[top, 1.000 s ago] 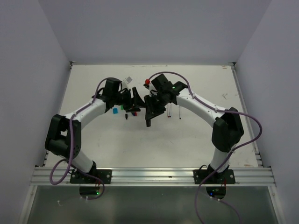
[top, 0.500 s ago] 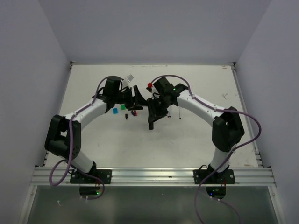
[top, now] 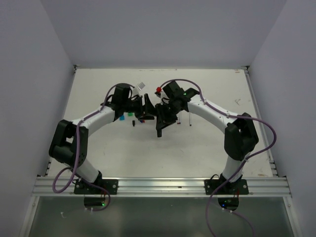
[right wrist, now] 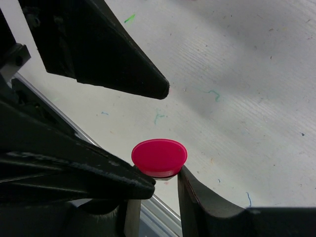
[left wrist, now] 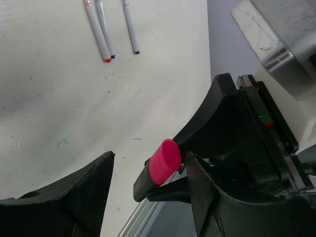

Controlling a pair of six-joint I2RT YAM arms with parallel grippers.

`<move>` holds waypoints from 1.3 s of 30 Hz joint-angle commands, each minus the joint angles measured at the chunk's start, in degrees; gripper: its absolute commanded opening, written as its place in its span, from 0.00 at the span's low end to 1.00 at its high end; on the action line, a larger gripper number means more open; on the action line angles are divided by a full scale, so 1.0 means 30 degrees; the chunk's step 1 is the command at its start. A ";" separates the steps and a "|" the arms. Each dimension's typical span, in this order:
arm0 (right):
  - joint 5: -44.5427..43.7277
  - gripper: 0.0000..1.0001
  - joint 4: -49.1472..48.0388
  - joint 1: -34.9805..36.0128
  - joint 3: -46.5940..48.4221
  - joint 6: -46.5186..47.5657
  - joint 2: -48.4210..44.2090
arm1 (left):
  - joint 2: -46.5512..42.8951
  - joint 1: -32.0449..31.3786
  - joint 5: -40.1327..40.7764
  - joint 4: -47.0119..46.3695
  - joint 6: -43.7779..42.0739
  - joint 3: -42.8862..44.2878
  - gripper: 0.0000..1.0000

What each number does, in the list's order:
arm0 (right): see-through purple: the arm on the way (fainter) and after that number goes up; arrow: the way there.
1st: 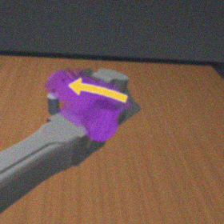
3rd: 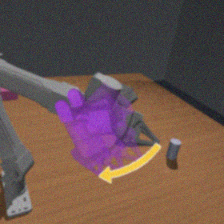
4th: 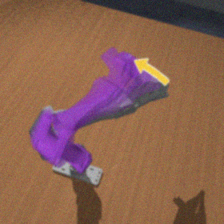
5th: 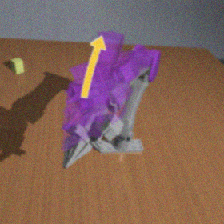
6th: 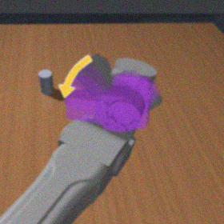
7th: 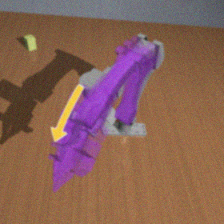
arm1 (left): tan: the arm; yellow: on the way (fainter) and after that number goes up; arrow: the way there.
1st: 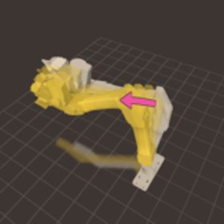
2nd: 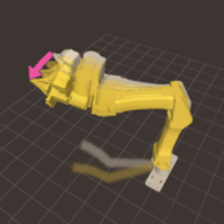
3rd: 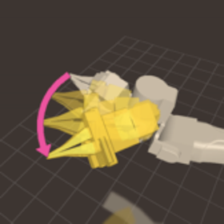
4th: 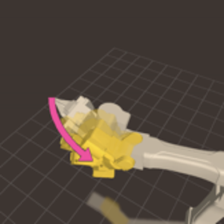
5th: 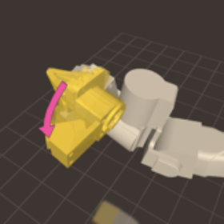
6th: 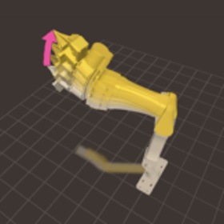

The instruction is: Open the pen caps

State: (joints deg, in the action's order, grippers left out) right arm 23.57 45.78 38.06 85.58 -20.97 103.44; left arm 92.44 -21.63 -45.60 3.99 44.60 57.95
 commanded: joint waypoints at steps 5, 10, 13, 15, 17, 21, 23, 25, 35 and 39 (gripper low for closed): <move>0.0229 0.00 -0.0494 -0.0120 0.0740 -0.0333 -0.0905 | 0.0738 -0.0788 -0.0649 0.0954 -0.0628 0.0721 0.59; 0.0199 0.00 -0.0465 -0.0149 0.0858 -0.0363 -0.0993 | 0.0884 -0.0818 -0.0239 0.1571 -0.0892 0.1014 0.51; 0.0228 0.00 -0.0494 -0.0178 0.0800 -0.0363 -0.0964 | 0.1001 -0.0818 -0.0267 0.1512 -0.0804 0.1131 0.43; 0.0141 0.00 -0.0465 -0.0178 0.0799 -0.0363 -0.0935 | 0.1031 -0.0818 -0.0296 0.1570 -0.0775 0.1219 0.38; 0.0111 0.00 -0.0465 -0.0178 0.0858 -0.0334 -0.0905 | 0.1031 -0.0818 -0.0267 0.1571 -0.0745 0.1190 0.33; -0.0094 0.00 -0.0465 -0.0207 0.1091 -0.0363 -0.0730 | 0.1031 -0.0847 -0.0384 0.1571 -0.0687 0.1190 0.26; -0.0152 0.00 -0.0494 -0.0207 0.1209 -0.0479 -0.0642 | 0.1031 -0.0847 -0.0413 0.1571 -0.0687 0.1190 0.21; -0.0269 0.00 -0.0436 -0.0237 0.1385 -0.0509 -0.0554 | 0.1060 -0.0847 -0.0472 0.1571 -0.0657 0.1190 0.11; 0.4615 0.50 -0.1136 -0.1729 -0.1160 0.0457 -0.1723 | 0.1383 -0.0146 -0.2724 -0.0650 0.0657 0.1133 0.00; 0.8160 0.50 -0.4233 -0.2754 -0.3501 -0.0477 -0.2224 | 0.1120 0.0616 -0.4015 -0.3843 0.2446 0.0692 0.00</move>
State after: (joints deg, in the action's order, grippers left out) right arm 36.21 40.56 31.46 78.41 -21.39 99.81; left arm 96.57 -21.80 -51.90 1.48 46.76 60.31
